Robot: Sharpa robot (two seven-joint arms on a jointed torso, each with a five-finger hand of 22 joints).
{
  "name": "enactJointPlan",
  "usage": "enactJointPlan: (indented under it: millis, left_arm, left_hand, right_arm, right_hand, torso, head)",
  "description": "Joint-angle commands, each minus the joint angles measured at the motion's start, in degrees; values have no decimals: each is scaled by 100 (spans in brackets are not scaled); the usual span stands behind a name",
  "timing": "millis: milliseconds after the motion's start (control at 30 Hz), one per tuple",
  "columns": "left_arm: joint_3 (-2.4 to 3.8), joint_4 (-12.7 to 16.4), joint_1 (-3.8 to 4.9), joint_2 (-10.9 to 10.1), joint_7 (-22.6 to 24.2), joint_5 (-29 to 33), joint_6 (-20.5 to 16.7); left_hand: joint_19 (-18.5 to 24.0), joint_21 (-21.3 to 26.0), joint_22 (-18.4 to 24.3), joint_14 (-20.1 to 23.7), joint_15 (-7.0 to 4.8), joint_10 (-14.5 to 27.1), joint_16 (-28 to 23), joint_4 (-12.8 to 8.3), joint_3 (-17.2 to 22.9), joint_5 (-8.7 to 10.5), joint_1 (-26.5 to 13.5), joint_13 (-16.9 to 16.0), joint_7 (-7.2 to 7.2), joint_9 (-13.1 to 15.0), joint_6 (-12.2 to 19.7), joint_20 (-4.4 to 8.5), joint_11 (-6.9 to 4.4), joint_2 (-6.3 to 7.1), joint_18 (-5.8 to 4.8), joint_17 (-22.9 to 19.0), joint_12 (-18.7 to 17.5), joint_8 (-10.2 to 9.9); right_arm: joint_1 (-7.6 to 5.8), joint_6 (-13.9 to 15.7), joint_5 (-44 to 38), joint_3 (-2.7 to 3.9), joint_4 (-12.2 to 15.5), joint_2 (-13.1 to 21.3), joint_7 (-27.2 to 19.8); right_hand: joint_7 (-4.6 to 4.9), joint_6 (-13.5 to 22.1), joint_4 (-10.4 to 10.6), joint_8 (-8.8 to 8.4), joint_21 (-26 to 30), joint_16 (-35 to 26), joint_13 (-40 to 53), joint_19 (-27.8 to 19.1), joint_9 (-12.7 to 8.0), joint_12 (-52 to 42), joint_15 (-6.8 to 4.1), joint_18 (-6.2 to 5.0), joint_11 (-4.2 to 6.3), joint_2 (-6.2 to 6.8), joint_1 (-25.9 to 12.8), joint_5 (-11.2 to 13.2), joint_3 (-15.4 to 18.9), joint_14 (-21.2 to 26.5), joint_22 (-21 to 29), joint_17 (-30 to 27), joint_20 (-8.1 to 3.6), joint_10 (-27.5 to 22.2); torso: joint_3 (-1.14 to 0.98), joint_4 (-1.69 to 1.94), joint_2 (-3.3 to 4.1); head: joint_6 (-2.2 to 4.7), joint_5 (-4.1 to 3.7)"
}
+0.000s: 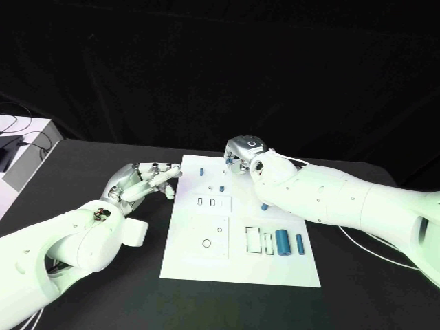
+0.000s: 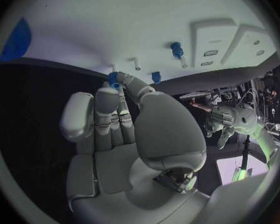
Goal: Assemble the parts on the task board
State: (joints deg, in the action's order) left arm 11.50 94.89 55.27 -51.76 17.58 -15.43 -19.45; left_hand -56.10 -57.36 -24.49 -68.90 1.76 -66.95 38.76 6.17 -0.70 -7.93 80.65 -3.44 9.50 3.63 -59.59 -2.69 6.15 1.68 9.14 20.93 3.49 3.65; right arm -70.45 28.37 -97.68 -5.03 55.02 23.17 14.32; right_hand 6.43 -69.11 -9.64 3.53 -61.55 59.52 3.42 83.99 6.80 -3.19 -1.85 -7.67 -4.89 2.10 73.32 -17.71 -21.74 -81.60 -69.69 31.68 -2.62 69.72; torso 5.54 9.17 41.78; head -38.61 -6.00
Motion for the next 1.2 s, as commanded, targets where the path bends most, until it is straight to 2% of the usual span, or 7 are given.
enactJointPlan:
  millis: [33,267,567,667,800,1033,1200]
  left_arm:
    - [5,17,2,5,20,-21,74]
    - [5,25,3,-2,17,-21,72]
    - [7,30,8,1,3,-21,88]
    - [8,31,9,3,-2,-21,90]
    - [9,28,11,4,-8,-21,92]
    - [9,20,11,7,-10,-21,93]
    - [9,14,11,10,-12,-21,92]
  left_hand:
    - [50,-16,5,36,18,42,14,-17,-21,20,-7,-3,2,-3,20,4,12,-9,62,-6,-7,-4]
    - [50,-16,5,36,18,42,14,-17,-21,20,-7,-3,2,-3,20,4,12,-9,62,-6,-7,-4]
    - [56,-38,48,39,20,49,19,-15,-22,20,-11,-3,1,-3,20,3,13,-9,62,-19,-8,-3]
    - [61,-38,52,45,21,49,17,-15,-24,20,-12,-3,1,-3,19,1,13,-7,60,-21,-7,-2]
    - [67,-38,55,50,23,50,15,-14,-24,20,-13,-3,1,-4,21,0,15,-6,58,-22,-8,-4]
    - [67,-38,55,50,23,50,15,-14,-24,20,-13,-3,1,-4,21,0,15,-6,58,-22,-8,-4]
    - [67,-38,55,50,23,50,15,-14,-24,20,-13,-3,1,-4,21,0,15,-6,58,-22,-8,-4]
  right_arm:
    - [1,-121,-158,-3,-27,-15,40]
    - [3,-109,-200,-9,-79,-51,38]
    - [4,-127,-200,-16,-190,-115,-16]
    - [4,-130,-194,-20,-214,-133,-48]
    - [4,-134,-175,-22,-244,-142,-76]
    - [3,-186,-152,-25,-292,-141,-73]
    - [3,-144,-116,-27,-299,-137,-110]
  right_hand:
    - [0,-19,-12,17,23,3,9,382,8,-17,-33,-63,155,-146,115,-5,-20,8,-33,-6,-33,176]
    - [2,-13,-9,17,41,0,10,381,5,-19,-30,-63,153,-145,116,-4,-18,11,-43,-6,-31,167]
    - [14,43,20,12,77,-21,9,378,-19,-18,-20,-64,141,-114,112,68,42,21,-58,0,-22,130]
    - [60,200,47,2,148,-60,9,369,-79,-17,1,-71,109,-57,93,135,79,38,-28,-7,-7,59]
    - [94,336,131,5,291,-131,9,362,-183,-21,38,-88,59,72,41,368,92,41,44,-17,20,-110]
    - [107,365,274,5,458,-233,6,369,-266,-18,54,-105,24,214,87,394,18,15,111,-17,32,-221]
    - [113,453,327,2,641,-294,-1,361,-276,-18,112,-146,-71,342,63,443,85,15,220,-40,75,-595]
  torso:
    - [9,6,9]
    - [20,29,23]
    - [36,27,39]
    - [40,31,43]
    - [43,33,46]
    - [52,26,52]
    - [51,21,57]
  head:
    - [1,4]
    - [9,0]
    - [13,0]
    - [10,1]
    - [7,3]
    - [11,3]
    - [22,8]
